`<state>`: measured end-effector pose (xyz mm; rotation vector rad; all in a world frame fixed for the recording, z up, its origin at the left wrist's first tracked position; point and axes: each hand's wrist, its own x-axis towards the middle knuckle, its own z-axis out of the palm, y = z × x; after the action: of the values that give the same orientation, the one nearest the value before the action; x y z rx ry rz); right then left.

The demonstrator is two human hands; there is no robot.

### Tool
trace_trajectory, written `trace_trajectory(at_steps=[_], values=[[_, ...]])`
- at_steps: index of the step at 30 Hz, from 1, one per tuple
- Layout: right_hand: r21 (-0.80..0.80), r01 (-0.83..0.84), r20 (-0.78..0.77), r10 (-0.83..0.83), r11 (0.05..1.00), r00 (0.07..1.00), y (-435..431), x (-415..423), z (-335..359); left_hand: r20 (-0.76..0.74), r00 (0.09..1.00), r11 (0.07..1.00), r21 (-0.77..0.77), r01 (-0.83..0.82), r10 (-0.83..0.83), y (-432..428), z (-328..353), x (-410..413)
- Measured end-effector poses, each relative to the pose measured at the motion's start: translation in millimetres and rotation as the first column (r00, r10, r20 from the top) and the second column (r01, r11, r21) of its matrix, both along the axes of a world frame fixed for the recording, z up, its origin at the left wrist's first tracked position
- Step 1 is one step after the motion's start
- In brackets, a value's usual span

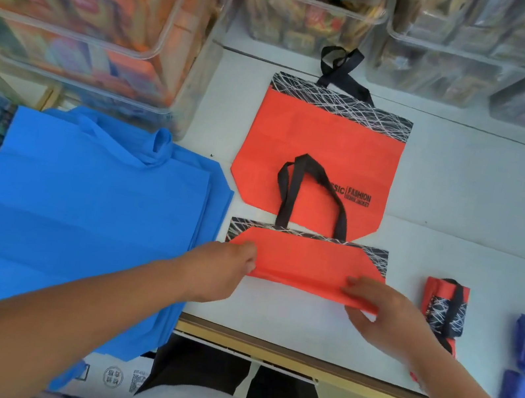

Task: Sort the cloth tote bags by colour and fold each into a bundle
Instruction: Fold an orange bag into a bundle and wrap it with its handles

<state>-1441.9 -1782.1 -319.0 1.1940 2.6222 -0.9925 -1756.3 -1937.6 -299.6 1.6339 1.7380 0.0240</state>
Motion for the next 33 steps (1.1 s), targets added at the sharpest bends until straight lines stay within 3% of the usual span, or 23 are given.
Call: trace_trajectory(at_steps=[3,5,7,9,11,13,15,17,20,22,24,26,29,31,33], values=[[-0.333,0.252,0.061,-0.246,0.908,0.967,15.0,9.3,20.7,0.04,0.992,0.993,0.008,-0.12,0.12,-2.5,9.6,-3.8],[-0.408,0.398,0.032,-0.423,0.822,0.906,20.0,6.8,20.6,0.065,0.962,0.962,0.048,-0.268,0.264,0.2,7.3,-5.4],[-0.372,0.563,0.016,-0.602,0.738,0.798,21.4,-2.9,13.3,-0.02,0.947,0.923,0.231,-0.306,0.319,5.5,1.4,-3.3],[-0.292,0.685,0.029,-0.71,0.667,0.704,21.7,-17.1,3.1,-0.175,0.962,0.88,0.464,-0.106,0.208,8.9,-11.1,0.6],[-0.206,0.728,0.05,-0.736,0.654,0.675,22.5,-29.3,-9.5,-0.294,0.956,0.838,0.527,0.143,0.022,7.6,-23.1,8.2],[-0.044,0.747,0.123,-0.738,0.663,0.663,25.1,-35.2,-20.4,-0.369,0.922,0.863,0.42,0.281,-0.121,2.1,-36.3,17.4],[0.014,0.775,0.181,-0.764,0.631,0.619,27.3,-38.8,-21.5,-0.4,0.903,0.931,0.246,0.271,-0.157,-5.6,-48.5,23.6],[-0.093,0.801,0.182,-0.781,0.591,0.597,31.5,-42.1,-17.5,-0.365,0.92,0.97,0.135,0.202,-0.141,-13.1,-59.4,21.8],[-0.258,0.799,0.107,-0.806,0.543,0.582,37.5,-46.6,-1.1,-0.342,0.933,0.963,0.192,0.19,-0.116,-21.0,-66.1,18.2],[-0.307,0.757,0.045,-0.786,0.577,0.617,40.9,-53.3,13.9,-0.277,0.955,0.972,0.173,0.16,-0.108,-29.7,-69.7,18.3],[-0.275,0.68,-0.014,-0.71,0.68,0.704,49.5,-66.8,30.9,-0.233,0.971,0.974,0.205,0.1,-0.05,-36.1,-70.0,20.4],[-0.183,0.602,-0.031,-0.616,0.777,0.787,65.6,-84.6,40.1,-0.171,0.985,0.956,0.293,0.015,0.036,-40.1,-66.0,26.5],[-0.046,0.512,0.009,-0.512,0.858,0.859,94.4,-118.6,39.6,-0.138,0.99,0.928,0.37,0.036,0.017,-40.9,-65.2,37.1],[0.13,0.424,0.009,-0.429,0.896,0.903,104.8,-144.0,36.7,-0.171,0.985,0.921,0.383,0.063,0.004,-40.6,-64.3,44.2],[0.39,0.335,-0.029,-0.352,0.858,0.935,106.7,-161.7,33.0,-0.156,0.986,0.933,0.359,-0.001,0.061,-41.9,-62.9,46.6]])
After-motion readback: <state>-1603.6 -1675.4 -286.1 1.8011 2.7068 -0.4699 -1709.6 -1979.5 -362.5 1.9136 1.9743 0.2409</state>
